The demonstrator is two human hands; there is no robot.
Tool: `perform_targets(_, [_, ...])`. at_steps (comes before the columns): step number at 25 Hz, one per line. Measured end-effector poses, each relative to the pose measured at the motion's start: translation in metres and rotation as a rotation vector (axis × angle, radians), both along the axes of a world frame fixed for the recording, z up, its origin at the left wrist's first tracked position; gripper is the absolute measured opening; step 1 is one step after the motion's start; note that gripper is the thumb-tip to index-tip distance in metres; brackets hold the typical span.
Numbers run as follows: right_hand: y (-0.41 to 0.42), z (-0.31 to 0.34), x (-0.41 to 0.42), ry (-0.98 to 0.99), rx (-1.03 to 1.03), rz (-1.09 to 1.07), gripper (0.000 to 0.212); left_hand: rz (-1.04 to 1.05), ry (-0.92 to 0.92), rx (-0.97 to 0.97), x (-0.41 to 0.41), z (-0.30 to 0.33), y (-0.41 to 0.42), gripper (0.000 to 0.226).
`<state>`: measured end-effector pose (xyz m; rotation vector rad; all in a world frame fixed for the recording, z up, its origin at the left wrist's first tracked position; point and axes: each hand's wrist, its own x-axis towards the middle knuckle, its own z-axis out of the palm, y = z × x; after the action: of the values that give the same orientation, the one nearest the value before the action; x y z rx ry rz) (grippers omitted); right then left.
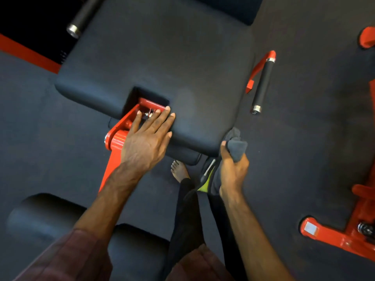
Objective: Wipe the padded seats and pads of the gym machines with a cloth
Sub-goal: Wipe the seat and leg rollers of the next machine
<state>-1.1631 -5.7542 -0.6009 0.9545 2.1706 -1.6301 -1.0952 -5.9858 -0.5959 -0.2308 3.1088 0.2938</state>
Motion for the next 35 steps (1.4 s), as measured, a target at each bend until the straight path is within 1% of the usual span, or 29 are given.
perform_targets(2, [-0.007,-0.002,0.024,-0.013,-0.03,-0.112,0.023,-0.019,0.001,-0.008,0.004,0.0,-0.002,0.051])
perform_targets(4, [-0.02,-0.009,0.041,-0.034,-0.039,-0.222,0.045,-0.047,0.004,-0.027,0.009,-0.001,-0.004,0.05])
perform_targets(6, [-0.038,-0.006,0.06,-0.004,-0.055,-0.289,0.067,-0.045,0.008,-0.026,0.015,0.0,-0.009,0.048])
perform_targets(7, [-0.047,-0.002,0.069,0.013,-0.061,-0.299,0.072,-0.027,0.019,-0.021,0.02,0.002,-0.012,0.047])
perform_targets(8, [-0.058,0.002,0.079,0.024,-0.068,-0.272,0.071,-0.005,0.039,-0.018,0.026,0.003,-0.017,0.047])
perform_targets(9, [-0.07,0.008,0.089,0.052,-0.069,-0.182,0.064,0.014,0.06,-0.017,0.032,0.004,-0.022,0.047])
perform_targets(10, [-0.083,0.02,0.096,0.097,-0.067,-0.025,0.059,0.024,0.08,-0.015,0.038,0.006,-0.027,0.048])
perform_targets(11, [-0.092,0.034,0.101,0.165,-0.086,0.16,0.059,0.021,0.093,-0.016,0.044,0.008,-0.032,0.049])
perform_targets(13, [-0.087,0.05,0.093,0.315,-0.107,0.464,0.065,0.012,0.109,-0.019,0.056,0.008,-0.041,0.048])
perform_targets(14, [-0.073,0.053,0.076,0.429,-0.046,0.616,0.066,0.026,0.113,-0.013,0.061,0.006,-0.045,0.047])
perform_targets(17, [-0.024,0.079,0.007,0.739,0.122,1.079,0.055,0.041,0.147,0.011,0.07,-0.005,-0.053,0.046])
perform_targets(18, [-0.013,0.088,-0.016,0.828,0.195,1.287,0.059,0.039,0.166,0.009,0.07,-0.009,-0.052,0.046])
perform_targets(19, [-0.008,0.091,-0.035,0.909,0.29,1.534,0.07,0.043,0.183,0.002,0.071,-0.012,-0.052,0.045])
perform_targets(20, [-0.008,0.084,-0.047,0.963,0.387,1.815,0.083,0.064,0.197,-0.008,0.073,-0.013,-0.049,0.044])
perform_targets(21, [-0.009,0.071,-0.056,1.02,0.483,2.082,0.087,0.09,0.209,-0.018,0.075,-0.015,-0.045,0.043])
perform_targets(22, [-0.006,0.054,-0.063,1.097,0.565,2.293,0.081,0.112,0.211,-0.021,0.076,-0.017,-0.041,0.043])
perform_targets(23, [-0.001,0.038,-0.072,1.17,0.617,2.471,0.068,0.132,0.208,-0.014,0.078,-0.018,-0.037,0.043])
perform_targets(24, [0.004,0.026,-0.082,1.205,0.637,2.608,0.057,0.147,0.203,-0.007,0.078,-0.019,-0.035,0.043])
perform_targets(25, [0.006,0.016,-0.092,1.215,0.622,2.692,0.051,0.167,0.197,-0.004,0.079,-0.019,-0.034,0.044])
perform_targets(26, [0.002,0.008,-0.095,1.255,0.667,2.73,0.049,0.185,0.197,-0.007,0.079,-0.019,-0.033,0.045])
perform_targets(28, [-0.033,0.002,-0.081,1.406,0.75,2.686,0.046,0.189,0.214,-0.015,0.079,-0.017,-0.033,0.047])
perform_targets(30, [-0.083,0.002,-0.061,1.453,0.779,2.596,0.046,0.157,0.228,-0.037,0.081,-0.017,-0.034,0.047])
perform_targets(31, [-0.097,0.003,-0.062,1.498,0.742,2.582,0.048,0.147,0.221,-0.049,0.082,-0.017,-0.034,0.047])
perform_targets(32, [-0.098,0.006,-0.072,1.506,0.659,2.605,0.048,0.143,0.209,-0.05,0.082,-0.018,-0.035,0.048])
perform_targets(34, [-0.073,0.019,-0.107,1.353,0.469,2.659,0.052,0.151,0.187,-0.029,0.081,-0.02,-0.035,0.049])
perform_targets(35, [-0.057,0.025,-0.124,1.253,0.436,2.587,0.057,0.16,0.184,-0.023,0.08,-0.021,-0.035,0.049])
